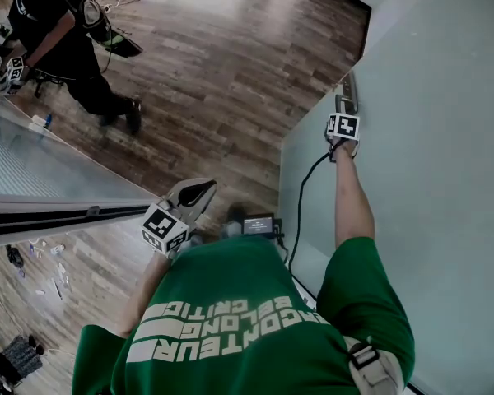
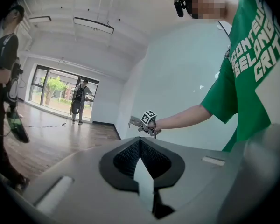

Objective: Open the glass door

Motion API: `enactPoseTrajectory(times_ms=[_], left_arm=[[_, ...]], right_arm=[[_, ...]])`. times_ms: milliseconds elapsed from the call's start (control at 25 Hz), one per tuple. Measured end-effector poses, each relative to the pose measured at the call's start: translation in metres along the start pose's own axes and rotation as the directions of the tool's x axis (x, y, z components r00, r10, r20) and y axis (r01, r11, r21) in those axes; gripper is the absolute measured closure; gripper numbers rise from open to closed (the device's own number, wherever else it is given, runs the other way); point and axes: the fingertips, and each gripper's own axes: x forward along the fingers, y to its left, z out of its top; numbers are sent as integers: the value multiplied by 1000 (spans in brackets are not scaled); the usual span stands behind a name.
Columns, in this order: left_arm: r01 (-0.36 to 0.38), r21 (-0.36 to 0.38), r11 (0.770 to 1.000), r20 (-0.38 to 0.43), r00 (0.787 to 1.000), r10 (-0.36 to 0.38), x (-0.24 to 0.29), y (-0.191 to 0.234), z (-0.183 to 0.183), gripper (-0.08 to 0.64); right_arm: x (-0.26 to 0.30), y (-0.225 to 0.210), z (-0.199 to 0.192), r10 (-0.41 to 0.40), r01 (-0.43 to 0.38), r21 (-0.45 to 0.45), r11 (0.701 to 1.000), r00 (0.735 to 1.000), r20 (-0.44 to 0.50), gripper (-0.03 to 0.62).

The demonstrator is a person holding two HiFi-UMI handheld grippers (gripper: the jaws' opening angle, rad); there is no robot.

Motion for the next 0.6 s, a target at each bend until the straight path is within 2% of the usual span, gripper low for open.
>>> enactPoseTrajectory(times_ms=[480, 600], left_arm=[[8, -9, 1000, -2, 1000, -8, 10, 5, 5, 544], [7, -9, 1000, 0, 1000, -7, 10, 8, 8, 545]], right_arm=[[-7, -50, -6, -103, 104, 46, 993, 994, -24, 595], [-8, -61, -9, -151, 153, 94, 984, 988, -24, 546]])
